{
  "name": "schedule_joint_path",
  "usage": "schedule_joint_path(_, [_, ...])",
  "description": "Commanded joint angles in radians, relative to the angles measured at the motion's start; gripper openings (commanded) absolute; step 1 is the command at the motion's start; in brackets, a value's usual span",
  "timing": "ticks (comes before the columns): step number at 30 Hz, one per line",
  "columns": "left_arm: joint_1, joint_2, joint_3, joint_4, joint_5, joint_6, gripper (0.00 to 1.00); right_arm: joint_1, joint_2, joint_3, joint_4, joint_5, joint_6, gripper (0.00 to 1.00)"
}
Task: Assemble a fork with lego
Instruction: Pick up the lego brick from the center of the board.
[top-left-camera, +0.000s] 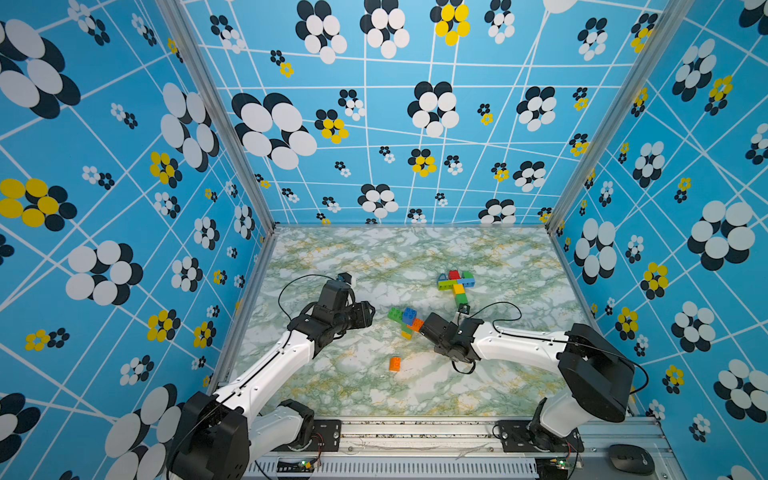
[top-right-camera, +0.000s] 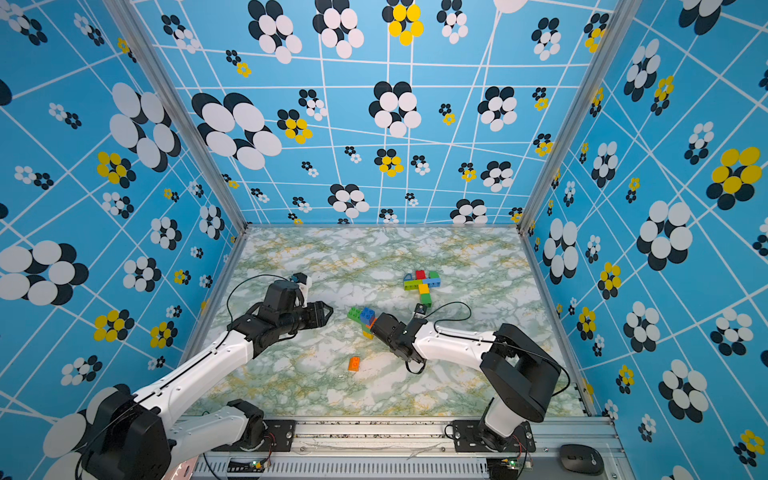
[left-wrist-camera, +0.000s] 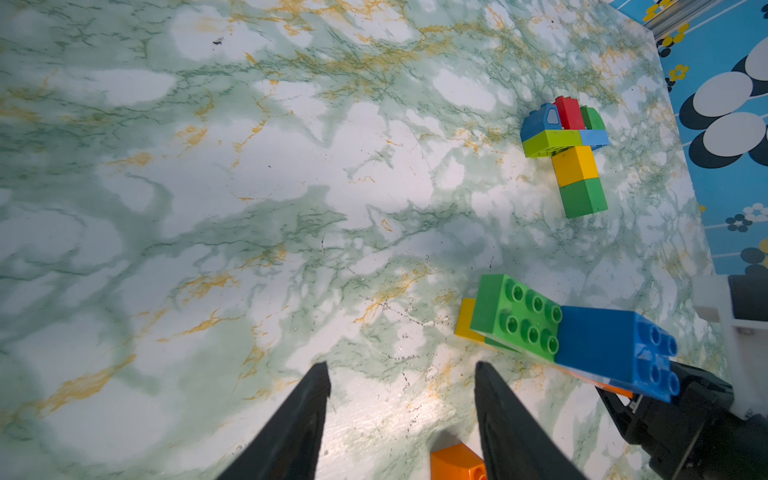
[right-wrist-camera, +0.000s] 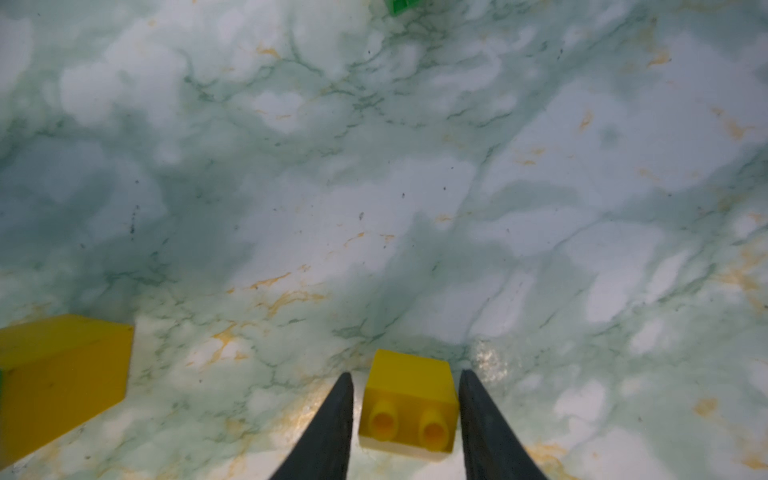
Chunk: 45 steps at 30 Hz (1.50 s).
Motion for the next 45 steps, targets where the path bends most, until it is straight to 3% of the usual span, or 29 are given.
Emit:
schedule_joint_path(1, [-0.002, 0.014, -0.001, -0.001, -0.008, 0.019, 0.59, 0.001, 0.013, 0.027, -0.025, 0.023, -0.005, 0.4])
schedule_joint_path(15, [-0.003, 0.003, 0.003, -0.012, -0.013, 0.015, 0.59, 0.0, 0.005, 0.012, -0.021, 0.039, -0.063, 0.35])
schedule_joint_path(23, [-0.003, -0.038, 0.027, -0.006, 0.039, 0.03, 0.59, -0.023, -0.055, -0.109, 0.245, -0.078, -0.601, 0.22])
schedule_joint_path(26, [-0.003, -0.042, 0.034, 0.013, 0.092, 0.031, 0.59, -0.044, -0.049, -0.133, 0.267, -0.136, -0.674, 0.21])
schedule_joint_path(30, [-0.003, -0.031, 0.05, 0.043, 0.187, 0.024, 0.59, -0.051, -0.065, -0.129, 0.227, -0.12, -0.701, 0.15])
schedule_joint_path(34, [-0.002, -0.005, 0.077, 0.065, 0.274, 0.015, 0.59, -0.05, -0.198, -0.117, 0.193, -0.066, -0.718, 0.13])
schedule_joint_path(37, [-0.006, 0.023, 0.11, 0.067, 0.333, 0.022, 0.59, -0.051, -0.341, -0.121, 0.194, 0.028, -0.732, 0.02])
schedule_joint_path(40, [-0.026, 0.066, 0.155, 0.053, 0.369, 0.047, 0.58, -0.052, -0.474, -0.15, 0.26, 0.104, -0.784, 0.0])
schedule_joint_path(43, [-0.046, 0.117, 0.191, 0.041, 0.389, 0.063, 0.56, -0.056, -0.532, -0.187, 0.359, 0.052, -0.985, 0.0])
schedule_joint_path(45, [-0.056, 0.152, 0.209, 0.044, 0.411, 0.064, 0.54, -0.056, -0.562, -0.186, 0.365, 0.026, -1.024, 0.0])
